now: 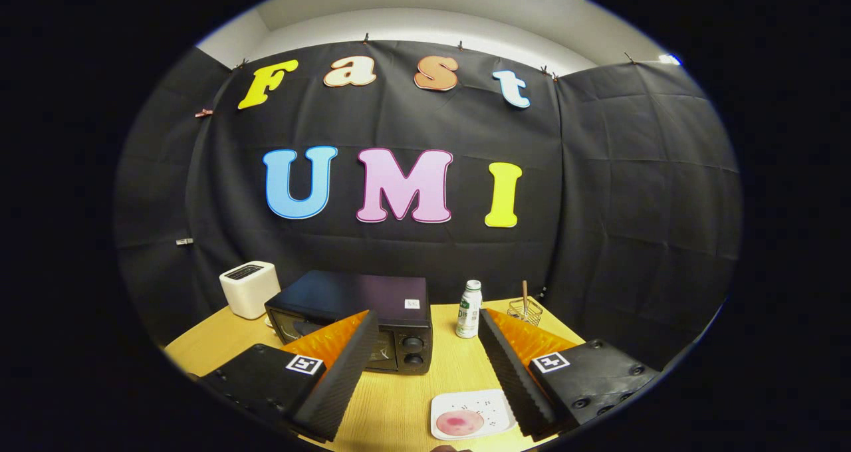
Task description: Open the toaster oven, put the food inside, and close the toaster oven door.
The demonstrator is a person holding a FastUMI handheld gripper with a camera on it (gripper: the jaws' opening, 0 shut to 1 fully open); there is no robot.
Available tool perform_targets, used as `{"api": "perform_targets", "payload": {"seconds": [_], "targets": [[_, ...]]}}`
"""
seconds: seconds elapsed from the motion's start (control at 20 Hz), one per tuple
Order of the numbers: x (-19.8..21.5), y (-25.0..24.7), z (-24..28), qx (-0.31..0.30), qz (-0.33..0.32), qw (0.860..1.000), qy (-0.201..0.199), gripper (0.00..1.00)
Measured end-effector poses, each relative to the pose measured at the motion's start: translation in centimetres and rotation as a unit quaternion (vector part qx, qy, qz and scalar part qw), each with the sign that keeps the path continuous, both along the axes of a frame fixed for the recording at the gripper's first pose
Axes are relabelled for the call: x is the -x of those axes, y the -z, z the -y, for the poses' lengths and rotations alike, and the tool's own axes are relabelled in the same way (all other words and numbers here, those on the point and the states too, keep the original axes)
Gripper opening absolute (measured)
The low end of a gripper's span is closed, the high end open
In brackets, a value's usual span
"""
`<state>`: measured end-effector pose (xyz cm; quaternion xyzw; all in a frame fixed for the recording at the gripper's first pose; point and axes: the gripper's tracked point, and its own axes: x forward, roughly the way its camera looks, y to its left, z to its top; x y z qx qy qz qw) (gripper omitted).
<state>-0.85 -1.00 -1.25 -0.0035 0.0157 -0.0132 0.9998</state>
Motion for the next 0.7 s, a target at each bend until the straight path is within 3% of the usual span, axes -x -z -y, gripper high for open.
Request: {"api": "perform_targets", "payload": {"seconds": [0.7], "targets": [[-0.8, 0.5, -1.1, -0.01, -0.014, 1.0, -0.003, 0.98]]}}
